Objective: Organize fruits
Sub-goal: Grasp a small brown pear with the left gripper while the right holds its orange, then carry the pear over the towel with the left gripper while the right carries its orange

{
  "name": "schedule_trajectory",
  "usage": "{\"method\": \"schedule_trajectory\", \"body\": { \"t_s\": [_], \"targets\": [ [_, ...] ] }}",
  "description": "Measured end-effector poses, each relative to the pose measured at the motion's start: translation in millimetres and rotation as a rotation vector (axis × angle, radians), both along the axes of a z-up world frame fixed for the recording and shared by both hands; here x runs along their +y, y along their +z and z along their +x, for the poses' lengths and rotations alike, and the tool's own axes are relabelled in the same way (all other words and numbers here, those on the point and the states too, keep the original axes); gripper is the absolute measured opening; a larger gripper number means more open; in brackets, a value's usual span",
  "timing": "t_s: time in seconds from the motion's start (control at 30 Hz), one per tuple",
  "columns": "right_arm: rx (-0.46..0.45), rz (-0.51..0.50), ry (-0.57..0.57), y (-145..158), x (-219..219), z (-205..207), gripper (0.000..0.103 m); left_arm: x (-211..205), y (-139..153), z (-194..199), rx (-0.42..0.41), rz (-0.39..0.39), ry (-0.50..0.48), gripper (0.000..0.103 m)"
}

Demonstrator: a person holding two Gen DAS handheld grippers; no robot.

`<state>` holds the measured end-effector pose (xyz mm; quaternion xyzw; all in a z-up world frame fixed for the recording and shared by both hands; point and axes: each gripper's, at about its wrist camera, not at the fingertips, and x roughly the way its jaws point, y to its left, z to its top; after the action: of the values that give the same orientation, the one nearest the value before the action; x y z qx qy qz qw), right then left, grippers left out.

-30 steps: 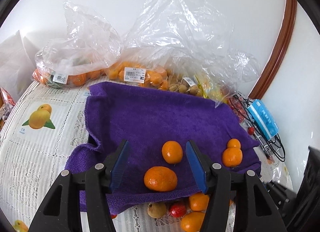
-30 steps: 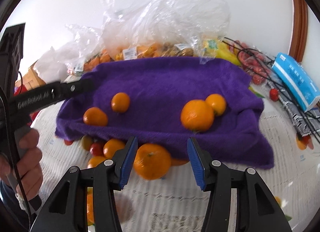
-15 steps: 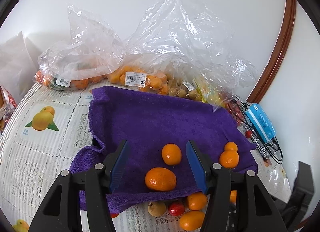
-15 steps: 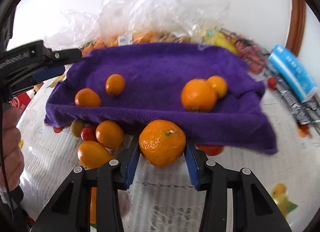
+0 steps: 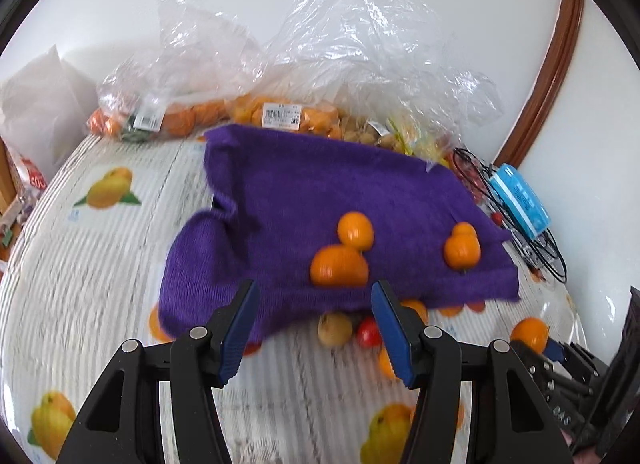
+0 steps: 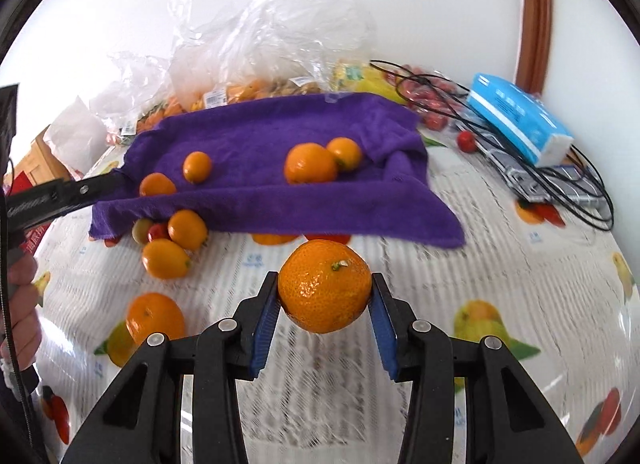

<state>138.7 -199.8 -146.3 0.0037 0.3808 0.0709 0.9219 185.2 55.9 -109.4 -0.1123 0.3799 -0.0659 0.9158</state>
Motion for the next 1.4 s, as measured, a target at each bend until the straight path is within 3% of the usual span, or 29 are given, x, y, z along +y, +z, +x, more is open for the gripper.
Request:
{"method": "schedule_trajectory", "body": {
  "t_s": [0.2, 0.27, 0.4, 0.6, 0.67, 0.87, 1.1, 1.4],
  "targets": [
    [0.006, 0.024, 0.003, -8, -4, -7, 0.044, -7, -16, -3, 0.051, 0.007, -0.005, 0.043],
    [0.007, 0.024, 0.004, -10, -4, -7, 0.044, -9, -21, -1, 0.059, 0.005, -0.007, 0.035],
    [0.011, 0.02, 0.01, -14, -4, -6, 0.044, -14, -27, 4, 0.076, -0.033, -0.028, 0.033],
    [0.026, 0.029, 0.009, -22, -6, -2, 0.044, -20, -37, 12, 0.097, -0.013, -0.018, 0.033],
    [0.029, 0.037, 0.01, -22, -6, -1, 0.044, -20, -39, 13, 0.098, -0.013, -0.021, 0.023],
    [0.029, 0.041, 0.016, -22, -5, 1, 0.044, -23, -44, 16, 0.109, -0.001, -0.032, 0.023],
    [0.045, 0.027, 0.018, -24, -2, 8, 0.044, -33, -45, 15, 0.072, 0.083, -0.024, 0.023],
    [0.054, 0.056, 0.026, -26, -5, 9, 0.044, -34, -46, 13, 0.061, 0.095, -0.025, 0.023]
  ]
}}
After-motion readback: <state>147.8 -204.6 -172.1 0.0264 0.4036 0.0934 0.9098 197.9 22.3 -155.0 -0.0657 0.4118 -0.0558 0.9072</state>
